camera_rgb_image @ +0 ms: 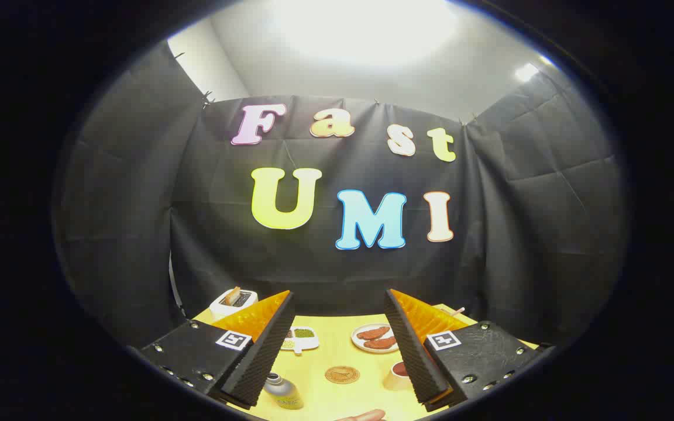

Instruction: Take the bottle from table, then pour the juice into the cup, finally place the bottle on the coaster

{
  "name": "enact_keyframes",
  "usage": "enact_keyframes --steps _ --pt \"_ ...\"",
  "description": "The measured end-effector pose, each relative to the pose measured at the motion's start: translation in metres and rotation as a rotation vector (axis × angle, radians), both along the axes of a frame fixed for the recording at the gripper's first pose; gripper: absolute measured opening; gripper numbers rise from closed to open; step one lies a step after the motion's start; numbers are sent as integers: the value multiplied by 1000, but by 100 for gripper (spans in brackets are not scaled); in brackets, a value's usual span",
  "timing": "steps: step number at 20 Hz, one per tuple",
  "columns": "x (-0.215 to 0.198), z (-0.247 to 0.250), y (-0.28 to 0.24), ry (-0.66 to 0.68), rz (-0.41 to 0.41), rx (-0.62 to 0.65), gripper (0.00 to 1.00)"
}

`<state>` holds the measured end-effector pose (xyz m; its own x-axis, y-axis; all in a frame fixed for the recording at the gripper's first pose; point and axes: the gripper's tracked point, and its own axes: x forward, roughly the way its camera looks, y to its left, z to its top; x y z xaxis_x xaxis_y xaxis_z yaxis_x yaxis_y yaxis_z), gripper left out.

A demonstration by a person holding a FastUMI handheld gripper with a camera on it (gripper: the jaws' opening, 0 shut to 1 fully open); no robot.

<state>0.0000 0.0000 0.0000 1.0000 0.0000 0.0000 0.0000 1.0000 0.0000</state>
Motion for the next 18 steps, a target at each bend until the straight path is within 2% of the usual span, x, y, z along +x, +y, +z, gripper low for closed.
enact_keyframes --steps 11,18 --pt "-2 6 -7 -31 -8 32 94" --pt "-1 -11 -4 -28 -34 11 94"
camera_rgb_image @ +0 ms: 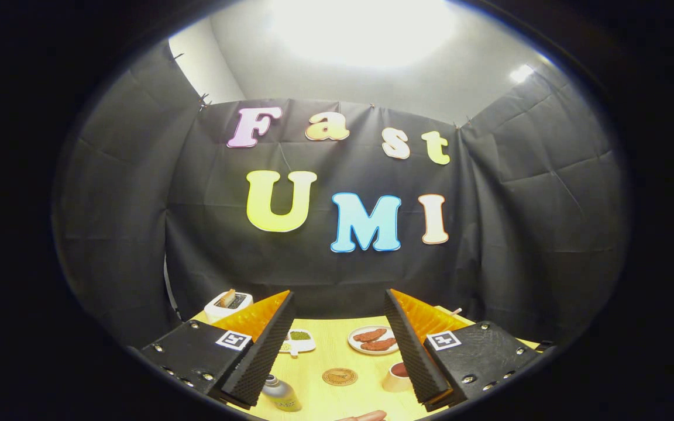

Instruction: Take the bottle from table, then pour the juice into the cup, finally place the bottle on the coaster

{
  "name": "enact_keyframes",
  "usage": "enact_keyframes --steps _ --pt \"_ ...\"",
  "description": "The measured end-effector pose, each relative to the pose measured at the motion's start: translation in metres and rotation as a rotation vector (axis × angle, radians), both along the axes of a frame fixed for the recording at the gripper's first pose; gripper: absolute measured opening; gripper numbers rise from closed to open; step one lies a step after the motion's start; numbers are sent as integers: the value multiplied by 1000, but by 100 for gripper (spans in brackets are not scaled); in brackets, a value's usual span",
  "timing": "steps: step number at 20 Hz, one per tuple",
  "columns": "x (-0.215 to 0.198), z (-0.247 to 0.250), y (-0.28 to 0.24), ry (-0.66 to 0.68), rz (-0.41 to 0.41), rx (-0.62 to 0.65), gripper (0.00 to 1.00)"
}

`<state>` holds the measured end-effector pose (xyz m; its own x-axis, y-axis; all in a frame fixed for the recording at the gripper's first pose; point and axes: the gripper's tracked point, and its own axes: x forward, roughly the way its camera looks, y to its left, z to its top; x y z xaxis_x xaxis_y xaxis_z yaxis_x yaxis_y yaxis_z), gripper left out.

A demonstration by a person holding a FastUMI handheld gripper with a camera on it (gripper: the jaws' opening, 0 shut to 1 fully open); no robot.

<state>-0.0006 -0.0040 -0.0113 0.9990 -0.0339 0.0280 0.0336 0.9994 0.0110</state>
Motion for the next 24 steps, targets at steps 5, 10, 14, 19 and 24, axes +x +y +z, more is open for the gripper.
enact_keyframes --steps 5,10,14,19,24 --pt "6 -29 18 3 -3 -26 94" --pt "14 -73 50 25 48 -41 94" --pt "17 -107 71 16 62 4 93" --pt "16 -143 84 16 90 55 93" --pt "20 -190 102 49 143 99 93"
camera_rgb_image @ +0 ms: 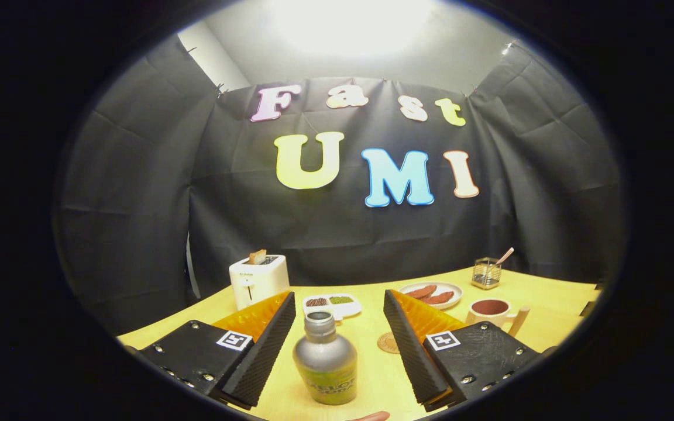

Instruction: Take the bottle from table, then pour the juice into the cup, finally place the bottle on the coaster

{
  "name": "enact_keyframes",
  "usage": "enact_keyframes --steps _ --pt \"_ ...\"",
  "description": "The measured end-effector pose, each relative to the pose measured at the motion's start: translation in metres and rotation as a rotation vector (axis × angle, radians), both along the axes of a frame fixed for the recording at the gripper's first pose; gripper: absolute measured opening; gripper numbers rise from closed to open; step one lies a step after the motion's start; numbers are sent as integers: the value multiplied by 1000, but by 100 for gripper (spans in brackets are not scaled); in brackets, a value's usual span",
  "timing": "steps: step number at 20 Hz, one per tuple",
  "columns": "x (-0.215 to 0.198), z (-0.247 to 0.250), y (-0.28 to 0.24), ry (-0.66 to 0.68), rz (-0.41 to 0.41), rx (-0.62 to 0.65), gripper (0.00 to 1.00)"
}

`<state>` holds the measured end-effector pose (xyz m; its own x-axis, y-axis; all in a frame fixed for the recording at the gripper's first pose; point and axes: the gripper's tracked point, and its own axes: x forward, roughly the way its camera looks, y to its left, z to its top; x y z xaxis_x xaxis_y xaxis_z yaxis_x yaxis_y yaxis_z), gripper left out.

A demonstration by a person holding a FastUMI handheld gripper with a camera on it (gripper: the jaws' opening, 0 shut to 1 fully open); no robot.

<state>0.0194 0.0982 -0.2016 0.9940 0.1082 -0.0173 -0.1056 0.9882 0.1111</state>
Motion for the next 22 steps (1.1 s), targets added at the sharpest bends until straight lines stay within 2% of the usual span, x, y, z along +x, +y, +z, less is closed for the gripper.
enact_keyframes --steps 11,19,20,22 --pt "19 -57 19 40 32 -39 93" --pt "33 -76 25 52 56 -52 93" --pt "30 -74 23 49 49 -55 82" --pt "30 -74 16 54 25 -51 81"
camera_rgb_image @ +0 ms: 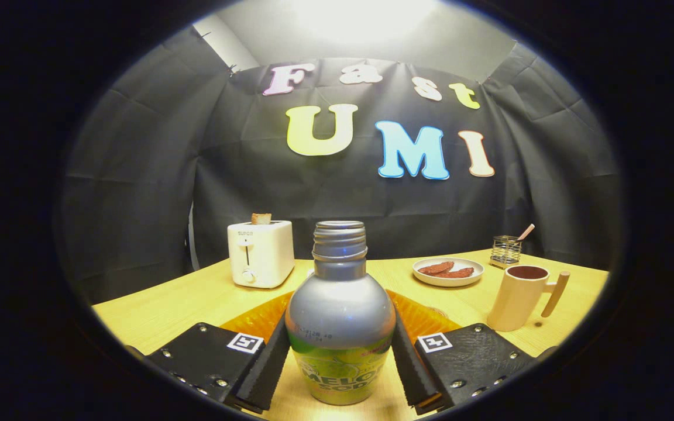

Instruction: Take the bottle from table, then pour the juice into the cup, finally place the bottle on the coaster

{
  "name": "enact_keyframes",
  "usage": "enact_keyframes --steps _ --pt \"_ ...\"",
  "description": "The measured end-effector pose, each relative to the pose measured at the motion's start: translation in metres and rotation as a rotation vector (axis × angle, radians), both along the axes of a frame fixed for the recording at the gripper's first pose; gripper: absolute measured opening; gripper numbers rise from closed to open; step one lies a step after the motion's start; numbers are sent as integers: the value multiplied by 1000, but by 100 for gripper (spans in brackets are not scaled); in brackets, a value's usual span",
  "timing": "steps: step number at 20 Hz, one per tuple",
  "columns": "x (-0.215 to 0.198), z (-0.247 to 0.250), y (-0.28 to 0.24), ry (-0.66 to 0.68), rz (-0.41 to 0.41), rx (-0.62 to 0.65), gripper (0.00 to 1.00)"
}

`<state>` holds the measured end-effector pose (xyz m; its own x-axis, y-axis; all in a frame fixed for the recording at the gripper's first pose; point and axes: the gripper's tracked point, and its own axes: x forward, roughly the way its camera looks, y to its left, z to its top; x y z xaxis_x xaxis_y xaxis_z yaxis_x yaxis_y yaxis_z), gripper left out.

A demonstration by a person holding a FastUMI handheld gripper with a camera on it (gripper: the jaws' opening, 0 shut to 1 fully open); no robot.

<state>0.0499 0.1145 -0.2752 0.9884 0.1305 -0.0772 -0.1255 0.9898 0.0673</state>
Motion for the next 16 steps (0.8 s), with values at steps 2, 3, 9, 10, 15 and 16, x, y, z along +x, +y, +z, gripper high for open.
enact_keyframes --steps 2,3,9,10,15,16 --pt "4 0 -5 12 -15 7 80" --pt "6 3 -9 13 -17 16 80" --pt "36 34 -39 14 -59 155 80" --pt "41 38 -46 16 -65 190 80" --pt "63 58 -75 27 -104 422 80" --pt "68 59 -77 33 -111 454 79"
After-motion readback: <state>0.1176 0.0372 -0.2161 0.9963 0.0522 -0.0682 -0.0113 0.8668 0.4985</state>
